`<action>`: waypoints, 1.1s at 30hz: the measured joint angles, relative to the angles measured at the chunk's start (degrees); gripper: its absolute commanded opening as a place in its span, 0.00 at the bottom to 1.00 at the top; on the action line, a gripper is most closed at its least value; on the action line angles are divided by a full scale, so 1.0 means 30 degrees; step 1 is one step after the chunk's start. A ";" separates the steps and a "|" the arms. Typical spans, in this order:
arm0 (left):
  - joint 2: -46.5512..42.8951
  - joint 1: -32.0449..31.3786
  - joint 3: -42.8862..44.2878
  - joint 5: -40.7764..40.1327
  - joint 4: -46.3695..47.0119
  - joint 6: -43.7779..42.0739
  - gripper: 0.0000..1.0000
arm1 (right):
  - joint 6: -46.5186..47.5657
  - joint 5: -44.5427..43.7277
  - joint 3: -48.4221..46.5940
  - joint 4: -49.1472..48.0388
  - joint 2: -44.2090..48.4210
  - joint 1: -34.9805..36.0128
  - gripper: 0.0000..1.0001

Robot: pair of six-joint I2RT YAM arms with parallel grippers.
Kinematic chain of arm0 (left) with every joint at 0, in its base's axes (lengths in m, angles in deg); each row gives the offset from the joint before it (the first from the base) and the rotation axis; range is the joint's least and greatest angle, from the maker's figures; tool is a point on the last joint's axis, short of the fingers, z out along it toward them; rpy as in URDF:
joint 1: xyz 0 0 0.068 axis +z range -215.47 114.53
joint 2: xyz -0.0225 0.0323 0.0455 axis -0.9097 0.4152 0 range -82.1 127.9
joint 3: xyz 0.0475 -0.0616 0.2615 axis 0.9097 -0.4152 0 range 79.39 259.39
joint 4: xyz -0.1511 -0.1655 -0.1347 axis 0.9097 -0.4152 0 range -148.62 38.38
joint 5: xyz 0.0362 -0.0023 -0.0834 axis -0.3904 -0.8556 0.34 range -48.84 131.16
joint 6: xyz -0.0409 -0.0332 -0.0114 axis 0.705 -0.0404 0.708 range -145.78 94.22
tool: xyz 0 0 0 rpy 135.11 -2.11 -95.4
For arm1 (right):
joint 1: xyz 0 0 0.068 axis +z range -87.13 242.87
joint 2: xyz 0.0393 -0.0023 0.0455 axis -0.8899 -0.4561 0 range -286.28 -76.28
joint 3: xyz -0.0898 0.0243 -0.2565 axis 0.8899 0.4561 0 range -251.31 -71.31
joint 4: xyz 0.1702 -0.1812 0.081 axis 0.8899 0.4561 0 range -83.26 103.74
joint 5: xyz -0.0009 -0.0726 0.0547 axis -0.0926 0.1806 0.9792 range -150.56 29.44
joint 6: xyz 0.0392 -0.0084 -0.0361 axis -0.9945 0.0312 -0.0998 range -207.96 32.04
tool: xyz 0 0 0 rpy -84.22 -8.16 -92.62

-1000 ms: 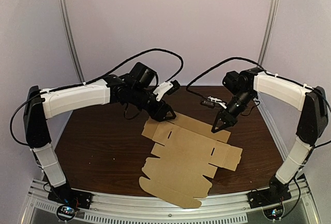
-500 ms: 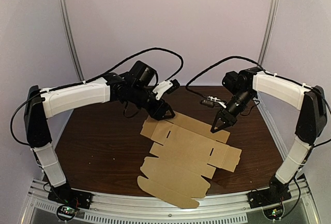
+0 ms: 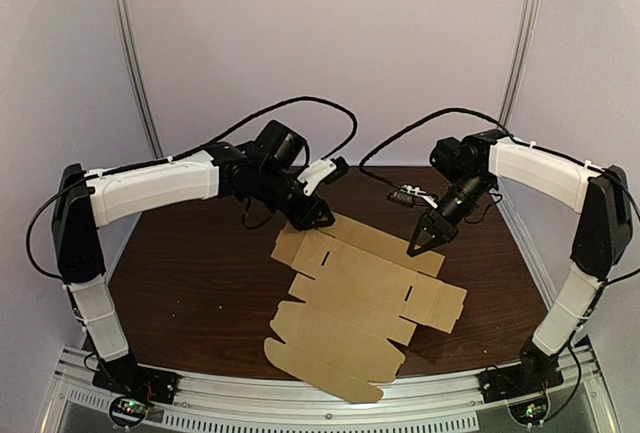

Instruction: Fold the paper box

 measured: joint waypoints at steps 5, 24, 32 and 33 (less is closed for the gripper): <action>-0.0007 0.0073 0.0022 0.0444 -0.0058 0.0576 0.16 | -0.0372 -0.0073 0.0000 -0.0007 0.0000 -0.0168 0.00; -0.0007 -0.0117 -0.0168 0.3373 0.1086 0.4911 0.25 | -0.1005 -0.0131 0.0000 -0.0291 0.0000 -0.0291 0.00; 0.0007 -0.0342 -0.0925 0.4065 0.2586 0.5829 0.40 | -0.0991 0.0000 -0.0007 0.0007 0.0000 -0.0291 0.01; 0.0007 -0.0342 -0.1020 0.4167 0.2761 0.5916 0.41 | -0.0984 0.0015 -0.0007 0.0066 0.0000 -0.0291 0.01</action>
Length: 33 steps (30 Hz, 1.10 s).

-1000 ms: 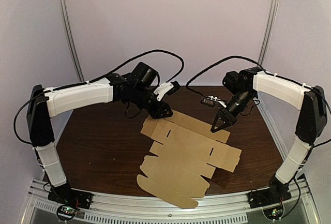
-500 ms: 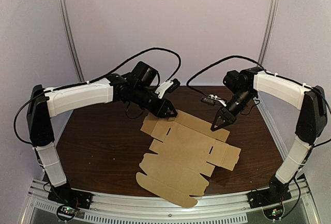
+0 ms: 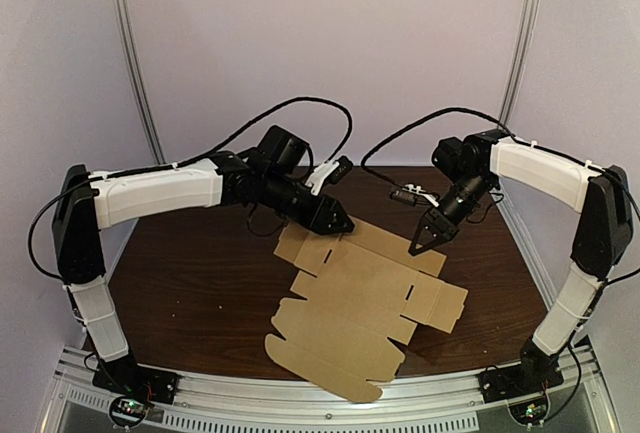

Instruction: Fold the paper box

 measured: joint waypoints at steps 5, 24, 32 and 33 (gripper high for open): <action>-0.0007 0.0000 -0.0153 0.0226 0.0262 -0.0058 0.46 | 0.0138 0.0007 0.0000 0.0109 0.0000 -0.0022 0.01; -0.3701 0.1413 -0.0138 -0.4014 -0.3861 -0.5246 0.50 | 0.2382 -0.0117 0.0517 -0.0459 0.1217 0.0066 0.01; -0.1246 0.1428 0.0634 -0.3169 -0.4524 -0.5756 0.50 | 0.2652 -0.0270 0.0816 -0.0321 0.2091 0.0364 0.01; -0.1311 0.1428 0.0634 -0.2827 -0.4510 -0.5763 0.50 | 0.2645 -0.0291 0.0838 -0.0328 0.2084 0.0364 0.01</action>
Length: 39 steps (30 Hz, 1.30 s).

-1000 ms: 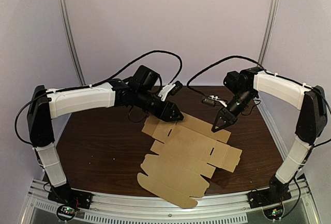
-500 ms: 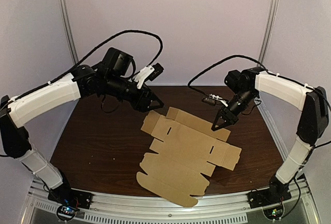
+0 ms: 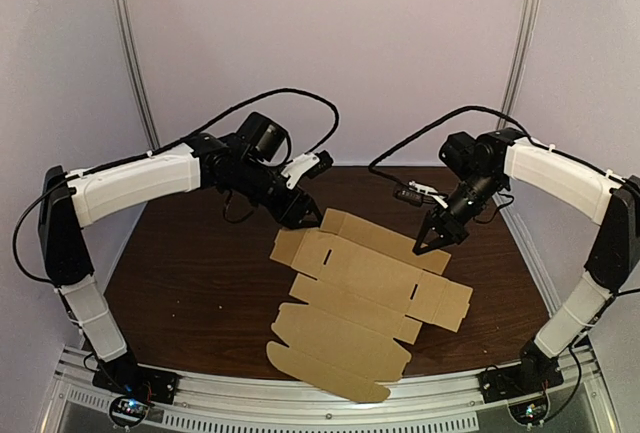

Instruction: Fold the paper box

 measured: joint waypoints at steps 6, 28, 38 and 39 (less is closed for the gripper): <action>-0.0750 -0.0022 -0.0452 0.2069 0.0612 0.0007 0.49 | -0.0080 -0.0022 0.0007 -0.0102 -0.0007 0.0000 0.02; 0.0408 -0.0685 -0.0838 0.5836 0.3300 0.0663 0.39 | 0.1202 0.0801 -0.0415 0.0845 -0.0124 0.0204 0.04; 0.0663 -0.0823 -0.1035 0.7009 0.4481 0.0991 0.32 | 0.2390 0.1064 -0.0678 0.1100 -0.0124 0.0444 0.06; 0.0678 -0.0823 -0.1056 0.7176 0.4583 0.1027 0.27 | 0.2565 0.1115 -0.0772 0.1158 -0.0124 0.0488 0.06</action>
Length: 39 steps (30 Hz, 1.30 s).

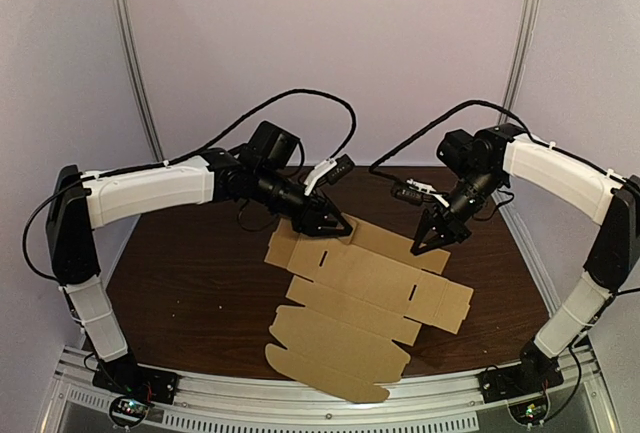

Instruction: Fold the paper box

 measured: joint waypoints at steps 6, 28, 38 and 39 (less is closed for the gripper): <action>0.0189 0.0000 -0.0007 0.0860 0.0539 0.0219 0.02 | 0.0510 0.0138 -0.0175 0.0124 0.0000 0.0153 0.06; -0.2098 -0.0219 -0.1785 0.0066 0.0736 -0.0430 0.00 | -0.1362 0.2419 0.0867 -0.0379 0.0051 -0.5603 0.32; -0.2200 -0.0175 -0.2871 -0.1239 0.2550 0.0663 0.00 | -0.2849 0.1574 0.2841 -0.1348 0.0233 -0.5333 0.32; -0.2200 -0.0175 -0.2987 -0.1333 0.2710 0.0772 0.00 | -0.2914 0.1574 0.2958 -0.1450 0.0270 -0.5282 0.32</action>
